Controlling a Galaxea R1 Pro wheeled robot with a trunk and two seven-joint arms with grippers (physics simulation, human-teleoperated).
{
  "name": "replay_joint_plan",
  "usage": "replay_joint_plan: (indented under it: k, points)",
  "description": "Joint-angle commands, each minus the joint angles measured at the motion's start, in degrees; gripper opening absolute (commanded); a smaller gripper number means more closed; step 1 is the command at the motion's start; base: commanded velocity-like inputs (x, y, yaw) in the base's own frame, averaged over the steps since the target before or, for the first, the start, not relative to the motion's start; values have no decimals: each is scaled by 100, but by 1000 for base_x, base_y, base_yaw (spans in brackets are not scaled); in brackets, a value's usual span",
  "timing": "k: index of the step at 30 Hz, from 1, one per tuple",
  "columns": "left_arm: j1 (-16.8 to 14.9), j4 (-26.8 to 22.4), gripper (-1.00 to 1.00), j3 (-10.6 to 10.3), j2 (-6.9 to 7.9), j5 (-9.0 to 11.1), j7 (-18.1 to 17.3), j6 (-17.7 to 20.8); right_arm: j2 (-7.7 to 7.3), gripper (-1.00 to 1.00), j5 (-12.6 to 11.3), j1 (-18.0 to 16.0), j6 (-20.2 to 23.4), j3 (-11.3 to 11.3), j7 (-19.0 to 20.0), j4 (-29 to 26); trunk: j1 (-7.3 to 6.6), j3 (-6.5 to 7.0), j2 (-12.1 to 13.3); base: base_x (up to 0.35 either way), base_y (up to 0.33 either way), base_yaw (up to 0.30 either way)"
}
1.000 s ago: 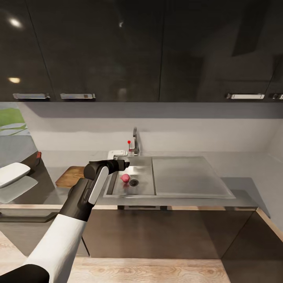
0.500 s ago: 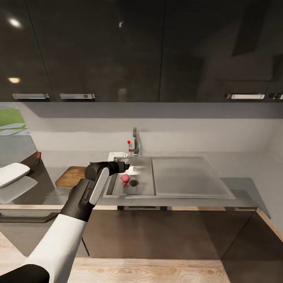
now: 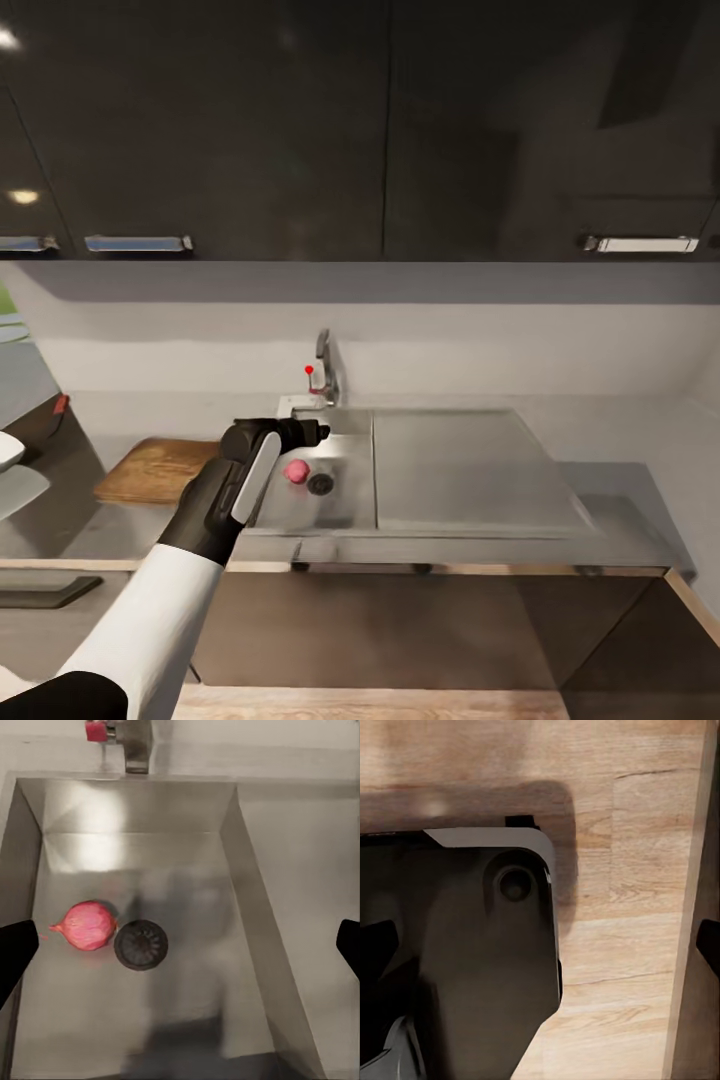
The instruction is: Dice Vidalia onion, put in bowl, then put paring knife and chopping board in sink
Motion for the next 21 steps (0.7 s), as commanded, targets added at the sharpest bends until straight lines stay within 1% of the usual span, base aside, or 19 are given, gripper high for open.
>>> replay_joint_plan:
  k: [1,6,9,13,16,19,21]
  points:
    - [-6,9,100,-4,0,61,56,2,3,100,60,-4,-1,-48,-17,0,6,-22,-13,282,-173,0]
    - [-6,68,100,-2,5,61,56,-56,11,100,60,-5,-1,-44,-17,0,6,-68,-13,269,-172,0]
    - [-6,167,100,1,26,61,61,-70,17,100,60,-5,-1,-46,-22,0,6,-96,-13,167,-65,0]
    - [-6,357,100,64,77,61,64,-78,24,100,60,-5,-1,-41,-25,0,6,-133,-13,114,-18,0]
    - [-6,464,100,140,90,61,65,-142,27,100,60,-4,-1,-40,-25,0,6,-161,-13,88,-5,0]
    - [-6,544,100,186,99,61,68,-212,28,100,60,-3,-1,-40,-25,0,6,-189,-13,79,-2,0]
    - [-6,681,100,204,113,61,72,-239,28,100,60,-3,-1,-40,-26,0,6,-207,-13,39,-1,0]
